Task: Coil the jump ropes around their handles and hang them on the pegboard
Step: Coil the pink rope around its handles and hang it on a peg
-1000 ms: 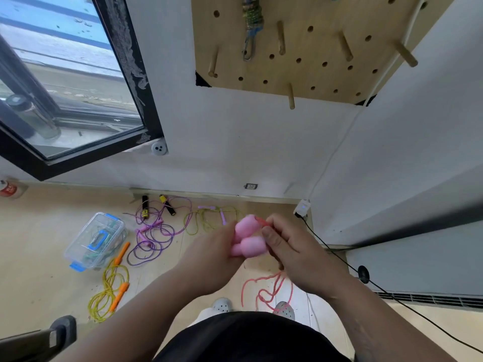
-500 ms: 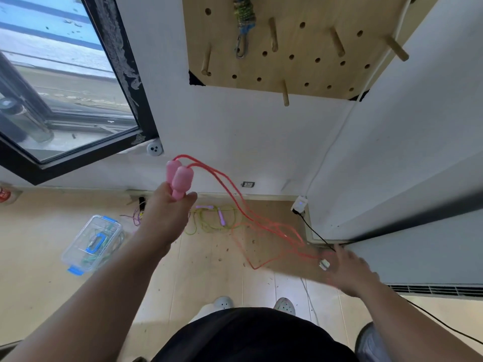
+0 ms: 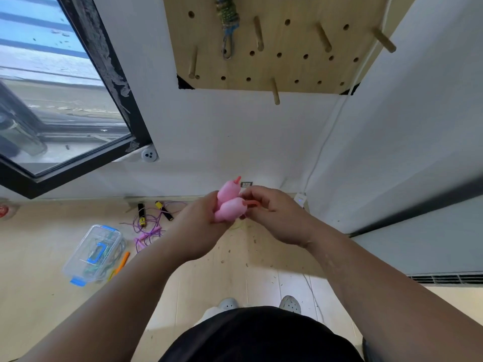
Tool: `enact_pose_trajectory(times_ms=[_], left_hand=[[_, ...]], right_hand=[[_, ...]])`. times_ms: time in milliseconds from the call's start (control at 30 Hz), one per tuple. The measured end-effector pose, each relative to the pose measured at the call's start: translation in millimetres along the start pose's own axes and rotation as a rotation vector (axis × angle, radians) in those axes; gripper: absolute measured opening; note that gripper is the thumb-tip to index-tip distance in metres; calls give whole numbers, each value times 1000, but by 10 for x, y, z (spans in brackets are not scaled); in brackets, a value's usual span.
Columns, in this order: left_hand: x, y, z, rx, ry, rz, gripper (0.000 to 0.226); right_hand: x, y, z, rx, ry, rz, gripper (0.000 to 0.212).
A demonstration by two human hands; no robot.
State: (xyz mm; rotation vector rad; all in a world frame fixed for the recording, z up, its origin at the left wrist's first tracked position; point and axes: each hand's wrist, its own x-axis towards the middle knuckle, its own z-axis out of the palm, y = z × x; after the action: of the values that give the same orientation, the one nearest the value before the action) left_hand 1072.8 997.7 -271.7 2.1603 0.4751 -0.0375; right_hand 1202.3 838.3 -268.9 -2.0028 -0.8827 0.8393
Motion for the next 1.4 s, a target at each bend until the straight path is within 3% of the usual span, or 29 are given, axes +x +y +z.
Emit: enact_pose_trajectory(times_ms=[33,133,167,267,300,367,533,700,767,900,1067,1200,1300,1400], left_hand=[[-5,-7,-24,4,1,4,11],[-21,-52,-109,85,-47,41,27],[-25,-70,-124,123,-71,57,28],[-23,-115,-140,180,-53,75,24],[-23,-124,-143,177,-16,65,23],[-33,-144,-139,122,43,31,19],[-81,-83,42,-352,-47,-109,20],[-43,87,220,-1130,9,-271,13],[17,125,189,-1288,69,-309,15],[52,230,176,-1333,102,-314,23],[15,293,181,-1399,16,-194,28],[11,281,192,-1404,-3,-111,51],[25,346,185,-1250,157,-209,31],[39,401,208,-1323,340,-237,45]], right_hand=[[6,-13,-10,-24,40,-15,42],[21,-65,-70,-150,51,-96,86],[27,-103,-91,-201,11,-123,85],[39,-158,-98,-188,-101,-108,30],[28,-181,-92,-136,-111,-75,20],[1,-175,-88,-48,-100,-29,30],[-144,-231,-2,332,-57,-13,36],[-259,-245,216,250,162,-25,15],[-325,-202,297,202,197,-46,11],[-415,-232,347,216,221,-123,20],[-474,-317,339,248,260,-184,18],[-487,-317,348,302,274,-142,20],[-476,-300,366,300,265,-104,20],[-471,-319,405,305,287,-100,30]])
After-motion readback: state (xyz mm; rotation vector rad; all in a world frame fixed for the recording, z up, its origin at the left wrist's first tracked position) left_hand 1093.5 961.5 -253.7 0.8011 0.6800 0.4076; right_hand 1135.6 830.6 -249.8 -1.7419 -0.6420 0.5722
